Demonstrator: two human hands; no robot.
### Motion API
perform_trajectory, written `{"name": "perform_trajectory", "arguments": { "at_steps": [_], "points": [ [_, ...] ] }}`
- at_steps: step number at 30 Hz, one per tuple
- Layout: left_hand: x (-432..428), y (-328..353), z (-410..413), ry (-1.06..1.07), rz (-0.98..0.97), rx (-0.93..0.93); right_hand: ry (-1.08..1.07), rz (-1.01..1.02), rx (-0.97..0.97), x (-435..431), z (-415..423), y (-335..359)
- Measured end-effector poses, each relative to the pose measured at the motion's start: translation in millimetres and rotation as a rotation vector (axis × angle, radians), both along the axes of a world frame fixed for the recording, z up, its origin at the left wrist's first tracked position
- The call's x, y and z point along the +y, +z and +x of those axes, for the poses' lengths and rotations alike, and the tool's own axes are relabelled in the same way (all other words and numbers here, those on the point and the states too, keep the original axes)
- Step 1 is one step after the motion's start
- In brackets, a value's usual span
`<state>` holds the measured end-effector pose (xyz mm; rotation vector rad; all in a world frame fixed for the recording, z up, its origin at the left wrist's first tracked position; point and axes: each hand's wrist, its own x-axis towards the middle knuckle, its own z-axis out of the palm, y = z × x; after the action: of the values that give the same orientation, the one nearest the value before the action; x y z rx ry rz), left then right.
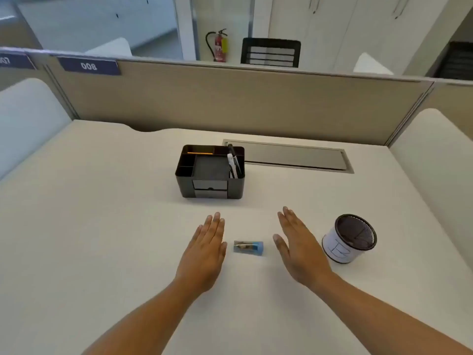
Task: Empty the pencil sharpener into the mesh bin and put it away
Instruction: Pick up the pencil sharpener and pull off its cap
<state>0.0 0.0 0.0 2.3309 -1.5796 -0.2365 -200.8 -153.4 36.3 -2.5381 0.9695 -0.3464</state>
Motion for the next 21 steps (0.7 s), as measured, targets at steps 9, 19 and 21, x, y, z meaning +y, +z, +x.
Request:
{"name": "perform_trajectory", "arguments": {
  "at_steps": [9,19,21],
  "points": [
    [22,-38,-12,0.014,0.162,0.015,0.089,0.008,0.279,17,-33,-59],
    [21,-40,-14,0.054,0.149,0.032,0.132,-0.007,0.235,16,7,-37],
    [19,-37,-14,0.061,0.14,0.041,0.155,-0.027,0.251,17,21,-34]
  ]
}}
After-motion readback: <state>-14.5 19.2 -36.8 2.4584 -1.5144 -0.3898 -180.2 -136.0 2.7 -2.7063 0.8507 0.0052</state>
